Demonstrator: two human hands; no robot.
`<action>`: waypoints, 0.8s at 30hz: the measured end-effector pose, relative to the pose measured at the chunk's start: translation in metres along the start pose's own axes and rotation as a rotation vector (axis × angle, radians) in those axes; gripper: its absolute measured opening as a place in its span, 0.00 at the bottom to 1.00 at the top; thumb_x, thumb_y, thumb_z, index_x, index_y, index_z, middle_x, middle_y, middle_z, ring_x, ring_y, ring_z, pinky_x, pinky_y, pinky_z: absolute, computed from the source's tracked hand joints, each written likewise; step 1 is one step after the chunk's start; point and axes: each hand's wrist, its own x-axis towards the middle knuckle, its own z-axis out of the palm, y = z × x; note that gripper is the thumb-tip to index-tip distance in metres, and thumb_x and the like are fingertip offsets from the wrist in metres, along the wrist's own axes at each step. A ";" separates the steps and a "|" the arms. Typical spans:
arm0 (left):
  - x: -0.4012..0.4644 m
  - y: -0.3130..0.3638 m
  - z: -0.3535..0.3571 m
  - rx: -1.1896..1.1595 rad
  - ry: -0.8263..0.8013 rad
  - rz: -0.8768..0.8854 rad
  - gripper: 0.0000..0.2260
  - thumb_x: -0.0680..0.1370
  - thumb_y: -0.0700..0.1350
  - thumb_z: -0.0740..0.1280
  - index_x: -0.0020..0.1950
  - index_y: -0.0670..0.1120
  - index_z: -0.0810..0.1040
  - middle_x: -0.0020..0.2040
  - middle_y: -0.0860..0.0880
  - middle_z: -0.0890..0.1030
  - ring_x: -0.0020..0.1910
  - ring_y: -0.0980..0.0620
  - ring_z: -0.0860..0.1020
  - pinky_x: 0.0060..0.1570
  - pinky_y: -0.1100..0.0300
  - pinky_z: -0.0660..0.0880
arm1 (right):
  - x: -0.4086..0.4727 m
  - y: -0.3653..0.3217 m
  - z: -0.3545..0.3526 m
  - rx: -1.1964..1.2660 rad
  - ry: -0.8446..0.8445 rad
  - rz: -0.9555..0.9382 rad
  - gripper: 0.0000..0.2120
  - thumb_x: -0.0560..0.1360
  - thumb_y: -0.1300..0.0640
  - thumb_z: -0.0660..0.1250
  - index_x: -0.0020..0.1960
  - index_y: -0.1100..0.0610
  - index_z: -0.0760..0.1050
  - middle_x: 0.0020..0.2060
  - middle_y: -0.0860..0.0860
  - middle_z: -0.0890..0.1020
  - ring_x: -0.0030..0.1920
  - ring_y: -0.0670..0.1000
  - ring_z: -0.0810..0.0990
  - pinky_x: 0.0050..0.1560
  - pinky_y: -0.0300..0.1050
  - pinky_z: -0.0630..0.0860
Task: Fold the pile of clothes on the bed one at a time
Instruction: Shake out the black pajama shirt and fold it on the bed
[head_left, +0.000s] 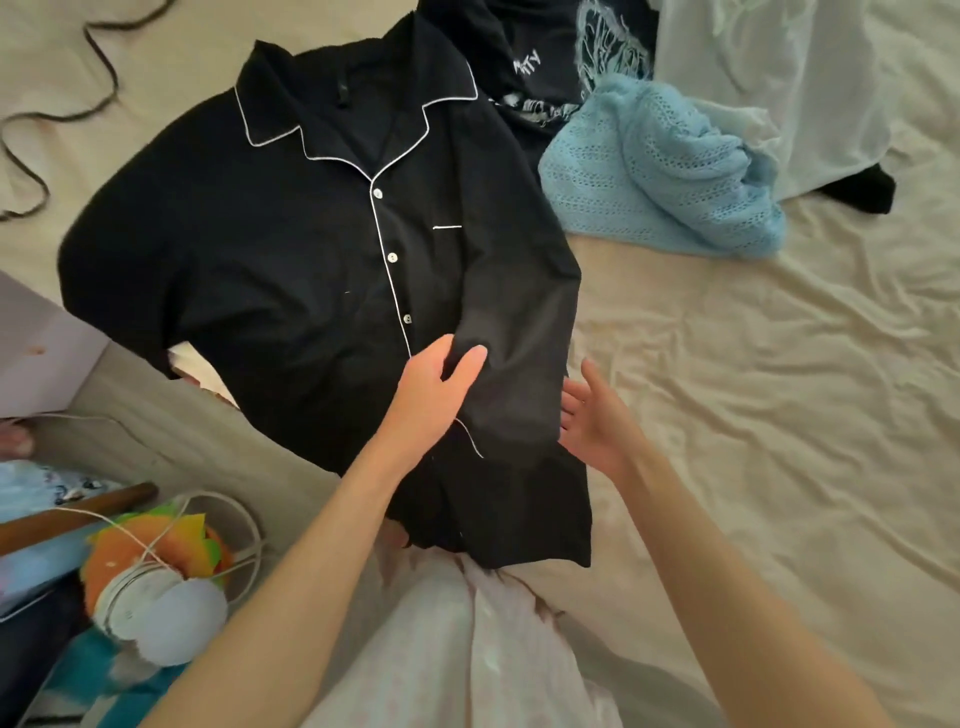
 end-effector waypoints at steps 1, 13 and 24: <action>0.002 0.011 -0.011 0.031 0.036 0.075 0.06 0.79 0.46 0.63 0.46 0.46 0.78 0.42 0.52 0.80 0.40 0.63 0.77 0.40 0.73 0.72 | 0.005 -0.007 0.009 0.032 0.003 -0.012 0.26 0.80 0.40 0.53 0.62 0.60 0.72 0.48 0.54 0.84 0.47 0.52 0.84 0.41 0.44 0.80; 0.040 -0.042 -0.140 0.716 0.271 -0.531 0.18 0.80 0.41 0.59 0.70 0.43 0.67 0.68 0.40 0.70 0.66 0.39 0.68 0.63 0.47 0.66 | 0.040 -0.024 0.068 -0.094 0.034 0.002 0.27 0.81 0.45 0.55 0.74 0.61 0.59 0.70 0.57 0.68 0.70 0.56 0.67 0.64 0.50 0.69; 0.185 -0.008 -0.089 0.582 0.258 0.012 0.17 0.81 0.45 0.57 0.69 0.42 0.69 0.67 0.43 0.71 0.66 0.46 0.69 0.64 0.54 0.64 | 0.088 -0.090 0.107 0.384 0.053 -0.036 0.22 0.80 0.44 0.57 0.58 0.62 0.73 0.54 0.55 0.80 0.62 0.53 0.75 0.60 0.48 0.70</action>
